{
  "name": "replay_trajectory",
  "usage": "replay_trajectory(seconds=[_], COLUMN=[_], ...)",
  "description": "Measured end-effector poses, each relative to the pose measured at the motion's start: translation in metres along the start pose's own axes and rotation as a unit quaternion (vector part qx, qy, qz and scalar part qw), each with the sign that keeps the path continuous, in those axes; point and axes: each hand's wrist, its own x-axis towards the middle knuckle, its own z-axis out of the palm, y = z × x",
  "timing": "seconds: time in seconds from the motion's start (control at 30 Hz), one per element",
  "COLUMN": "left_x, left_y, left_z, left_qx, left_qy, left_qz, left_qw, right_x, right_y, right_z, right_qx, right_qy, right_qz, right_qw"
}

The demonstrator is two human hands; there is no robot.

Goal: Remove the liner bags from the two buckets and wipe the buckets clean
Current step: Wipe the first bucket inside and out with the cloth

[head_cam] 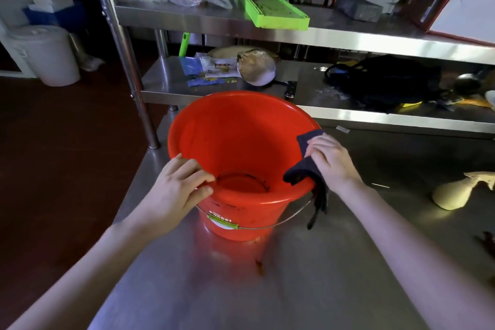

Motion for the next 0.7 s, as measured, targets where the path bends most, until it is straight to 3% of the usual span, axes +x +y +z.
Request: replay_trajectory(seconds=[0.07,0.17,0.27,0.33,0.4,0.53,0.7], left_x=[-0.001,0.009,0.016,0.016,0.014,0.016,0.001], left_y=[0.006,0.026,0.041,0.037,0.032,0.022,-0.016], left_z=[0.006,0.010,0.014,0.009,0.004,-0.003,-0.015], left_qx=[0.010,0.005,0.005,-0.040,-0.087,-0.102,0.049], left_qy=[0.028,0.033,0.027,0.004,-0.036,-0.092,-0.039], left_qz=[-0.021,-0.072,-0.042,-0.030,-0.018,0.015,-0.022], left_qw=[0.999,0.997,0.999,0.999,0.995,0.990,0.998], right_x=[-0.014,-0.054,-0.070,-0.060,-0.044,-0.006,-0.001], right_y=[-0.019,-0.070,-0.095,-0.082,-0.060,-0.012,-0.004], right_z=[0.013,0.045,0.056,0.045,0.029,0.003,0.007], right_qx=[-0.020,-0.085,-0.102,-0.104,-0.093,-0.072,-0.036], right_qy=[0.063,0.150,0.181,0.156,0.082,-0.060,-0.011], right_qz=[0.025,-0.010,-0.036,-0.081,-0.118,-0.077,-0.031], right_qw=[0.997,0.985,0.978,0.979,0.985,0.993,0.999])
